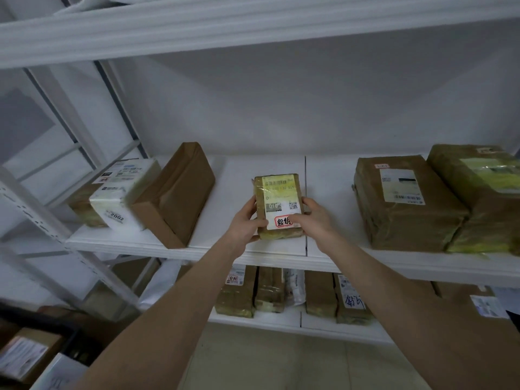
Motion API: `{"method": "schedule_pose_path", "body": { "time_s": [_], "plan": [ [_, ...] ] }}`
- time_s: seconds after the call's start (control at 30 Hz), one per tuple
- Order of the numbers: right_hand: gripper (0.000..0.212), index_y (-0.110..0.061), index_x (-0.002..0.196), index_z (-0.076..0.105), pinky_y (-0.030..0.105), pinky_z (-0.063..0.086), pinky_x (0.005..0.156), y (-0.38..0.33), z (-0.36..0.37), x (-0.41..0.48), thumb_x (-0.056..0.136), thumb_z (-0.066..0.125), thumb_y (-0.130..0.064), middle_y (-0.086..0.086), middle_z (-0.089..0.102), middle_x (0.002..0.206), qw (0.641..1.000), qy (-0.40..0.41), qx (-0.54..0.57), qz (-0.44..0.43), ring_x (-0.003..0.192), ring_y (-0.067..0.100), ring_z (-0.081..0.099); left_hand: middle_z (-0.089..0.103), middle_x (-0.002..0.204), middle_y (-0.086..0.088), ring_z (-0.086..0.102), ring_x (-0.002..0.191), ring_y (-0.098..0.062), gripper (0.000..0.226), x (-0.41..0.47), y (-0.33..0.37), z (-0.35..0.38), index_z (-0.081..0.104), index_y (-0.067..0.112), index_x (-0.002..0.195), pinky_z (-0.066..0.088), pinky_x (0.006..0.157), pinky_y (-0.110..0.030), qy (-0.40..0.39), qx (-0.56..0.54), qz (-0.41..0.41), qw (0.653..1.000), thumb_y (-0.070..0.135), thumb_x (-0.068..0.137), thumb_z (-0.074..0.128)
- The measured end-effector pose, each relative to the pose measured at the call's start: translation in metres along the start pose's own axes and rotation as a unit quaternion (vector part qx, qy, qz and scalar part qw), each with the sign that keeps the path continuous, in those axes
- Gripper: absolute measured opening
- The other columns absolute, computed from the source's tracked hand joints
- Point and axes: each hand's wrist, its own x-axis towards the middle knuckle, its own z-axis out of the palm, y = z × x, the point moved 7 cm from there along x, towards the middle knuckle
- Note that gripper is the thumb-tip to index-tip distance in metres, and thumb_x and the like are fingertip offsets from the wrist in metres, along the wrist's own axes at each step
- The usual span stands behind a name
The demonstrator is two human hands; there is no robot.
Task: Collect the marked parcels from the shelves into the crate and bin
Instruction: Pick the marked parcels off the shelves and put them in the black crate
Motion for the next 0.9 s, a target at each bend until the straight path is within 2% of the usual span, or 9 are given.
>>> {"method": "schedule_pose_path", "body": {
  "time_s": [0.13, 0.23, 0.3, 0.37, 0.47, 0.53, 0.6, 0.77, 0.9],
  "plan": [
    [0.067, -0.021, 0.143, 0.038, 0.017, 0.044, 0.057, 0.000, 0.028, -0.008, 0.084, 0.068, -0.008, 0.006, 0.062, 0.125, 0.999, -0.030, -0.038, -0.018, 0.078, 0.008, 0.057, 0.058, 0.130, 0.011, 0.061, 0.092, -0.017, 0.076, -0.024, -0.012, -0.023, 0.037, 0.035, 0.145, 0.052, 0.085, -0.041, 0.044, -0.005, -0.004, 0.999, -0.006, 0.083, 0.053],
    [0.064, -0.020, 0.140, 0.040, 0.016, 0.046, 0.056, 0.000, 0.059, -0.020, 0.084, 0.070, -0.012, -0.001, 0.062, 0.122, 0.996, -0.064, -0.056, -0.035, 0.076, 0.005, 0.059, 0.061, 0.125, 0.011, 0.061, 0.085, -0.017, 0.073, -0.048, -0.025, -0.049, 0.042, 0.035, 0.140, 0.051, 0.076, -0.039, 0.084, -0.015, -0.006, 0.996, -0.005, 0.080, 0.054],
    [0.063, -0.022, 0.137, 0.042, 0.026, 0.055, 0.070, 0.004, 0.088, -0.029, 0.082, 0.072, -0.018, -0.004, 0.062, 0.123, 0.992, -0.092, -0.073, -0.048, 0.086, 0.010, 0.064, 0.062, 0.125, 0.007, 0.064, 0.087, -0.022, 0.073, -0.071, -0.038, -0.072, 0.045, 0.034, 0.139, 0.052, 0.077, -0.040, 0.116, -0.038, -0.011, 0.993, -0.004, 0.078, 0.056],
    [0.064, -0.025, 0.135, 0.044, 0.039, 0.056, 0.083, 0.009, 0.121, -0.044, 0.079, 0.074, -0.026, -0.001, 0.063, 0.126, 0.986, -0.119, -0.101, -0.062, 0.097, 0.017, 0.066, 0.063, 0.123, 0.002, 0.069, 0.088, -0.022, 0.073, -0.097, -0.057, -0.099, 0.043, 0.031, 0.140, 0.056, 0.076, -0.041, 0.160, -0.065, -0.021, 0.985, -0.010, 0.081, 0.053],
    [0.066, -0.027, 0.135, 0.044, 0.045, 0.056, 0.085, 0.019, 0.174, -0.067, 0.076, 0.075, -0.033, -0.001, 0.061, 0.128, 0.972, -0.165, -0.144, -0.082, 0.102, 0.020, 0.066, 0.066, 0.113, 0.004, 0.071, 0.076, -0.010, 0.070, -0.138, -0.078, -0.135, 0.043, 0.027, 0.140, 0.058, 0.064, -0.032, 0.210, -0.060, -0.032, 0.975, -0.012, 0.083, 0.051],
    [0.065, -0.025, 0.136, 0.044, 0.042, 0.057, 0.083, 0.025, 0.206, -0.084, 0.079, 0.074, -0.032, -0.001, 0.060, 0.129, 0.966, -0.188, -0.154, -0.084, 0.100, 0.018, 0.066, 0.063, 0.124, -0.003, 0.069, 0.084, -0.014, 0.073, -0.162, -0.096, -0.159, 0.037, 0.023, 0.146, 0.058, 0.064, -0.027, 0.237, -0.076, -0.053, 0.967, -0.011, 0.083, 0.052],
    [0.062, -0.025, 0.136, 0.044, 0.038, 0.057, 0.081, 0.033, 0.237, -0.099, 0.082, 0.073, -0.031, -0.002, 0.062, 0.127, 0.959, -0.216, -0.167, -0.075, 0.095, 0.016, 0.066, 0.059, 0.130, -0.009, 0.067, 0.098, -0.022, 0.076, -0.184, -0.113, -0.182, 0.034, 0.021, 0.148, 0.059, 0.074, -0.031, 0.262, -0.104, -0.061, 0.958, -0.015, 0.083, 0.051],
    [0.059, -0.025, 0.134, 0.048, 0.041, 0.057, 0.083, 0.050, 0.330, -0.131, 0.081, 0.074, -0.028, -0.002, 0.065, 0.122, 0.938, -0.279, -0.194, -0.066, 0.094, 0.017, 0.068, 0.064, 0.119, -0.004, 0.066, 0.104, -0.024, 0.071, -0.235, -0.157, -0.251, 0.040, 0.022, 0.144, 0.056, 0.087, -0.039, 0.317, -0.119, -0.079, 0.938, -0.014, 0.084, 0.054],
    [0.056, -0.025, 0.132, 0.048, 0.039, 0.057, 0.082, 0.062, 0.420, -0.162, 0.082, 0.073, -0.024, 0.000, 0.065, 0.121, 0.925, -0.315, -0.203, -0.062, 0.094, 0.017, 0.068, 0.064, 0.107, 0.006, 0.066, 0.093, -0.013, 0.070, -0.274, -0.192, -0.322, 0.038, 0.025, 0.143, 0.058, 0.069, -0.024, 0.345, -0.141, -0.102, 0.923, -0.012, 0.086, 0.053]
  ]
}}
